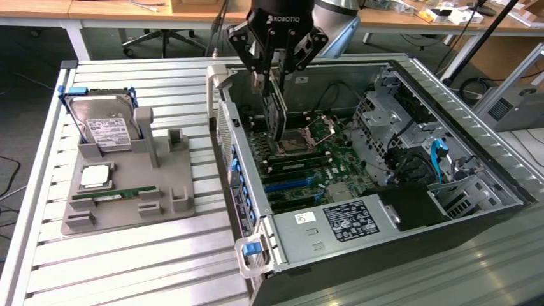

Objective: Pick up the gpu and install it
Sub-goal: 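Pick up the gpu and move the gpu toward the slot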

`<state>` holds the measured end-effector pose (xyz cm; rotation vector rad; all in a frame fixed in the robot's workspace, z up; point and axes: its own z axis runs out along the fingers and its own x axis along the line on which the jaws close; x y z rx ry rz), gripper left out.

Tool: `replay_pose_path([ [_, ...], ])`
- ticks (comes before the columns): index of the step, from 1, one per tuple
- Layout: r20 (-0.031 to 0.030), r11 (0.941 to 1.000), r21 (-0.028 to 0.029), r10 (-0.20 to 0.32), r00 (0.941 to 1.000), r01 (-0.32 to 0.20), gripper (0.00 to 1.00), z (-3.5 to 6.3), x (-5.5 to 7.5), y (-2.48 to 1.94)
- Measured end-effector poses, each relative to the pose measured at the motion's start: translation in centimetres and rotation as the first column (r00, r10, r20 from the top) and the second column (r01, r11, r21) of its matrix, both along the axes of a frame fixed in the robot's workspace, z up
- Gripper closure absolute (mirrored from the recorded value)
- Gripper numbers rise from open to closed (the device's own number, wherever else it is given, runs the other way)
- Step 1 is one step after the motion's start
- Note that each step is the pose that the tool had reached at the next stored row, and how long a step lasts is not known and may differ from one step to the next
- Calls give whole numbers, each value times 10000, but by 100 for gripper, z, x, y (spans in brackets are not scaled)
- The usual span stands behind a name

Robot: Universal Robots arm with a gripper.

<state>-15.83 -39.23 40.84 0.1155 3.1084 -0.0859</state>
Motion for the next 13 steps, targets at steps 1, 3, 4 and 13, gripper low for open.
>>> replay_pose_path([
  [1, 0, 10000, 0, -1, 10000, 1, 73, -3, 4, -3],
  [3, 0, 10000, -1, 0, 10000, 0, 73, -10, 14, -8],
  [4, 0, 10000, -1, -1, 10000, 1, 73, -16, 23, -12],
  [13, 0, 10000, -9, 0, 10000, 0, 73, -66, 110, -31],
])
